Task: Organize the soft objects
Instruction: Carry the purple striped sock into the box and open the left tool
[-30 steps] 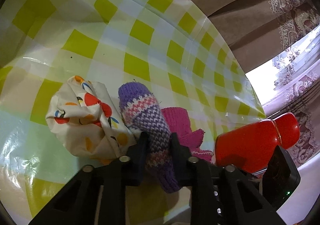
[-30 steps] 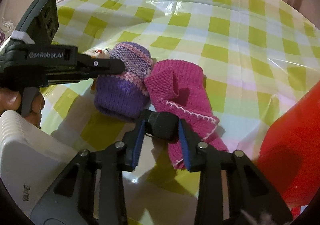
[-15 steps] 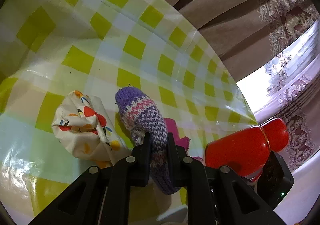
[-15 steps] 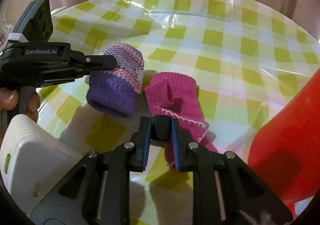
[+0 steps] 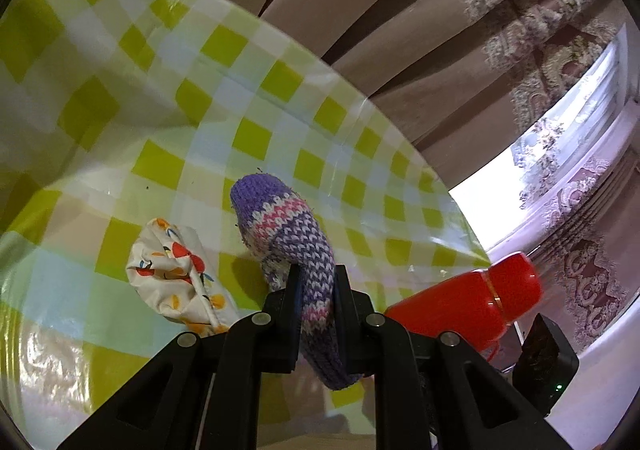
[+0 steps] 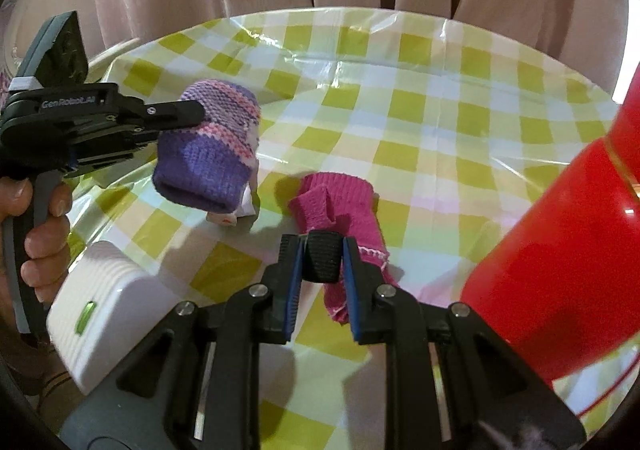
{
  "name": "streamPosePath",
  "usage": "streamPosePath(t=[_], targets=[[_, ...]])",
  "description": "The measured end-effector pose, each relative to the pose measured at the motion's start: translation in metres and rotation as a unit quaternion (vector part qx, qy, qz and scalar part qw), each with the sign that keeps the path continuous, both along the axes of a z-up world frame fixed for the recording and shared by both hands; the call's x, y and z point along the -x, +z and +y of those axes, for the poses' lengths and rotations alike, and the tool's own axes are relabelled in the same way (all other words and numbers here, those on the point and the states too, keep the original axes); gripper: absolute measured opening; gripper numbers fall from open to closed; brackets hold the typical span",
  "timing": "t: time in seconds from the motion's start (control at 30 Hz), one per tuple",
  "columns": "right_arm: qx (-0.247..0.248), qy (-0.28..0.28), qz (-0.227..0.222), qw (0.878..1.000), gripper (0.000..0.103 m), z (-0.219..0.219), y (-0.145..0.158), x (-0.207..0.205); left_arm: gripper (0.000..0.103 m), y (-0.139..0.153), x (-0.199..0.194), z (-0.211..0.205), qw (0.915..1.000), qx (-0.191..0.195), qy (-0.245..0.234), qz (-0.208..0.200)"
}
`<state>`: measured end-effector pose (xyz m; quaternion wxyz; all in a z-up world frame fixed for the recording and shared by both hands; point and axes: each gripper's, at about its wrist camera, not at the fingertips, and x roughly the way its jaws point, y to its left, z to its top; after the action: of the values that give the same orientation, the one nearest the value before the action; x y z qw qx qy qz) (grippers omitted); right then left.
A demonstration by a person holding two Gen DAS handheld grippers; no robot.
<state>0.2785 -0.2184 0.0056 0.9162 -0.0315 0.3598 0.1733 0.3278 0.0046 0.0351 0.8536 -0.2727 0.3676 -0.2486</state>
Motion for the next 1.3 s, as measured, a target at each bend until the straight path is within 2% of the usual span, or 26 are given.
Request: streamPosePath(t=[0.3, 0.6, 0.9, 1.03, 1.17, 1.3], targets=[[0.005, -0.027, -0.013, 1.000, 0.024, -0.013, 0.030, 0.030, 0.015, 0.037, 0.037, -0.015, 0.9993, 0.005, -0.020, -0.030], [-0.003, -0.064, -0.014, 0.998, 0.024, -0.045, 0.055, 0.081, 0.015, 0.059, 0.085, -0.055, 0.9971, 0.000, -0.059, -0.048], [0.009, -0.097, -0.016, 0.995, 0.024, -0.091, 0.063, 0.136, 0.015, 0.044, 0.138, -0.108, 0.9935, 0.013, -0.111, -0.022], [0.013, -0.120, -0.003, 0.993, 0.024, -0.123, 0.057, 0.164, 0.015, 0.032, 0.160, -0.136, 0.9892, 0.013, -0.146, -0.006], [0.022, -0.147, 0.013, 0.989, 0.024, -0.158, 0.051, 0.193, 0.015, 0.023, 0.177, -0.168, 0.9827, 0.008, -0.185, 0.010], [0.035, -0.178, 0.024, 0.983, 0.024, -0.192, 0.045, 0.218, 0.015, 0.013, 0.198, -0.205, 0.9729, 0.001, -0.230, 0.028]])
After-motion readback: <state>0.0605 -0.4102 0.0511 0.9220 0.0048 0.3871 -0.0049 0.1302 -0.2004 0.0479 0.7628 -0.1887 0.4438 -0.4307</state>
